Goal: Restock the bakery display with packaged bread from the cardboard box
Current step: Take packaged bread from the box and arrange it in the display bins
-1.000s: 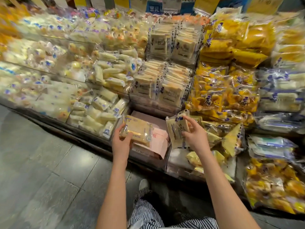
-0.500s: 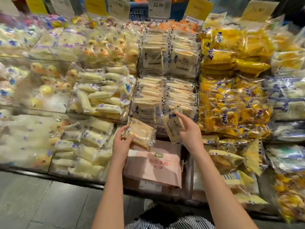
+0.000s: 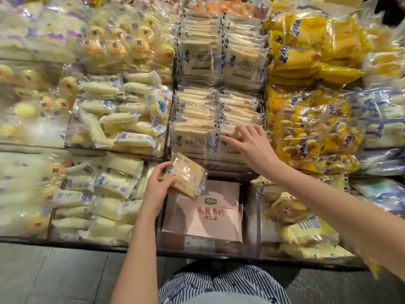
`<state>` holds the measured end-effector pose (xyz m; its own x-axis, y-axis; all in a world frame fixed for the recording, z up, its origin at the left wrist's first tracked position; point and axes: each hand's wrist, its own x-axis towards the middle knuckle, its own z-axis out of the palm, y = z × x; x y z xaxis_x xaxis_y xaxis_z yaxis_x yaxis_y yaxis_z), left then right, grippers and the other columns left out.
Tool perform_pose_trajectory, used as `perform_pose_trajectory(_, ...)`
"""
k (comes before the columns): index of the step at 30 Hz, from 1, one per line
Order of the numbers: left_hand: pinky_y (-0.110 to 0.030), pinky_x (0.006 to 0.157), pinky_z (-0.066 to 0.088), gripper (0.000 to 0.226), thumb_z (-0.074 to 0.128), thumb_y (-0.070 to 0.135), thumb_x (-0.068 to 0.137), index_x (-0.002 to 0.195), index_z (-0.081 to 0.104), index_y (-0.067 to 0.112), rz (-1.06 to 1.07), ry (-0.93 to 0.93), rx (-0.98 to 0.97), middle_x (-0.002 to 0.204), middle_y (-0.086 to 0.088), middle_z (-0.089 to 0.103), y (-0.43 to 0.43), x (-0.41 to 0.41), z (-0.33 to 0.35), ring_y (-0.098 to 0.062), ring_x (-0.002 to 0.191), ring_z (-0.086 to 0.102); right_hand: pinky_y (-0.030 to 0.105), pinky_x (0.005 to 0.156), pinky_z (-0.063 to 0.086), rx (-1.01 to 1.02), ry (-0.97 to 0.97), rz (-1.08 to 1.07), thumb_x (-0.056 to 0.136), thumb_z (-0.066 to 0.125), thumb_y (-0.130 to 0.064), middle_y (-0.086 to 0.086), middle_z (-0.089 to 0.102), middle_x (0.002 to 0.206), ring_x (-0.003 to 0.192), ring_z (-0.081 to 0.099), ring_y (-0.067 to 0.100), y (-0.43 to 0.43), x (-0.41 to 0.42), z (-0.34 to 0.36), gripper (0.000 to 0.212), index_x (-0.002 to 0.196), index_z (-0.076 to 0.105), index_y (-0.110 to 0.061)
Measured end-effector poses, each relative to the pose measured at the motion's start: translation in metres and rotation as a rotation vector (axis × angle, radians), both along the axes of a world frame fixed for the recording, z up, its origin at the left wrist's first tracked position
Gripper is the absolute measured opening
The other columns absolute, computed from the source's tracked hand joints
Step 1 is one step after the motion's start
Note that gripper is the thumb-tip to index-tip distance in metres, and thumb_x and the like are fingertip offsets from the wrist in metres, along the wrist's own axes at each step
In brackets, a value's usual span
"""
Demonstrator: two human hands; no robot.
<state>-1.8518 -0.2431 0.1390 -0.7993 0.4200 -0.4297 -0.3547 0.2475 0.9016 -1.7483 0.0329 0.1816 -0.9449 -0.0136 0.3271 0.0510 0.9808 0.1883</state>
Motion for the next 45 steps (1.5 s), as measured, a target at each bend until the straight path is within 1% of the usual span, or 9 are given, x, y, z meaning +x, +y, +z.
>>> perform_pose_trajectory(5, -0.036, 0.076, 0.058, 0.045, 0.062, 0.000, 0.089, 0.115, 0.060, 0.037, 0.004, -0.039, -0.004, 0.115, -0.016, 0.064, -0.004, 0.003, -0.010, -0.033, 0.103, 0.064, 0.065, 0.117, 0.001, 0.176, -0.083, 0.040, 0.099, 0.043, -0.034, 0.013, 0.015, 0.161, 0.149, 0.009, 0.038, 0.012, 0.007, -0.039, 0.056, 0.153, 0.033, -0.023)
perform_pose_trajectory(9, -0.028, 0.065, 0.053, 0.046, 0.059, -0.001, 0.090, 0.116, 0.061, 0.037, 0.020, -0.060, -0.009, 0.114, -0.019, 0.064, -0.005, 0.007, -0.016, -0.025, 0.092, 0.065, 0.072, 0.113, 0.010, 0.197, -0.165, 0.132, 0.094, 0.053, -0.058, 0.012, 0.018, 0.162, 0.149, 0.011, 0.040, 0.018, 0.016, -0.047, 0.068, 0.153, 0.028, -0.036)
perform_pose_trajectory(15, -0.028, 0.066, 0.055, 0.046, 0.058, -0.003, 0.090, 0.115, 0.061, 0.037, 0.037, -0.073, -0.002, 0.117, -0.019, 0.065, -0.003, 0.006, -0.016, -0.028, 0.097, 0.065, 0.068, 0.115, -0.003, 0.188, -0.175, 0.324, 0.079, 0.073, -0.019, 0.006, 0.012, 0.164, 0.150, -0.002, 0.037, 0.009, 0.011, -0.039, 0.085, 0.152, 0.031, -0.029)
perform_pose_trajectory(20, -0.028, 0.065, 0.055, 0.046, 0.059, -0.004, 0.090, 0.112, 0.061, 0.037, 0.087, -0.104, 0.026, 0.115, -0.016, 0.067, 0.002, 0.012, -0.017, -0.020, 0.088, 0.067, 0.060, 0.119, -0.002, 0.167, -0.157, 0.369, 0.089, 0.056, -0.007, 0.014, 0.023, 0.160, 0.149, 0.013, 0.035, 0.011, 0.009, -0.039, 0.064, 0.149, 0.041, -0.021)
perform_pose_trajectory(24, -0.029, 0.067, 0.054, 0.046, 0.059, -0.003, 0.091, 0.118, 0.059, 0.034, 0.106, -0.123, 0.045, 0.116, -0.013, 0.067, 0.009, 0.019, -0.021, -0.018, 0.088, 0.068, 0.054, 0.121, 0.009, 0.212, -0.186, 0.391, 0.100, 0.040, -0.016, 0.014, 0.043, 0.151, 0.143, 0.034, 0.033, 0.012, 0.011, -0.050, 0.037, 0.130, 0.063, -0.016)
perform_pose_trajectory(29, -0.031, 0.074, 0.056, 0.045, 0.058, -0.003, 0.092, 0.125, 0.057, 0.028, 0.114, -0.120, 0.051, 0.116, -0.009, 0.067, 0.010, 0.021, -0.021, -0.020, 0.094, 0.068, 0.051, 0.123, 0.005, 0.209, -0.258, 0.266, 0.098, 0.048, -0.033, 0.007, 0.033, 0.157, 0.150, 0.016, 0.030, 0.015, 0.022, -0.046, 0.061, 0.153, 0.031, -0.012)
perform_pose_trajectory(32, -0.031, 0.076, 0.057, 0.045, 0.057, -0.003, 0.092, 0.127, 0.056, 0.026, 0.120, -0.115, 0.050, 0.117, -0.009, 0.066, 0.012, 0.022, -0.020, -0.019, 0.094, 0.067, 0.055, 0.122, 0.003, 0.303, -0.330, 0.318, 0.096, 0.051, -0.028, 0.008, 0.041, 0.153, 0.149, 0.019, 0.030, 0.025, 0.016, -0.034, 0.048, 0.142, 0.050, -0.016)
perform_pose_trajectory(36, -0.026, 0.071, 0.058, 0.044, 0.057, -0.003, 0.092, 0.125, 0.057, 0.027, 0.122, -0.112, 0.054, 0.117, -0.008, 0.067, 0.011, 0.023, -0.019, -0.018, 0.095, 0.068, 0.066, 0.112, -0.017, 0.455, -0.442, 0.288, 0.093, 0.056, -0.030, 0.000, 0.036, 0.156, 0.150, -0.006, 0.033, 0.027, 0.014, -0.022, 0.039, 0.132, 0.060, -0.036)
perform_pose_trajectory(45, -0.030, 0.074, 0.056, 0.045, 0.059, -0.001, 0.092, 0.119, 0.059, 0.035, 0.120, -0.091, 0.058, 0.121, -0.006, 0.065, 0.010, 0.027, -0.025, -0.025, 0.107, 0.066, 0.072, 0.110, -0.011, 0.553, -0.572, 0.290, 0.093, 0.058, -0.022, -0.002, 0.000, 0.165, 0.141, -0.031, 0.041, 0.034, -0.004, -0.003, 0.080, 0.154, 0.011, -0.042)
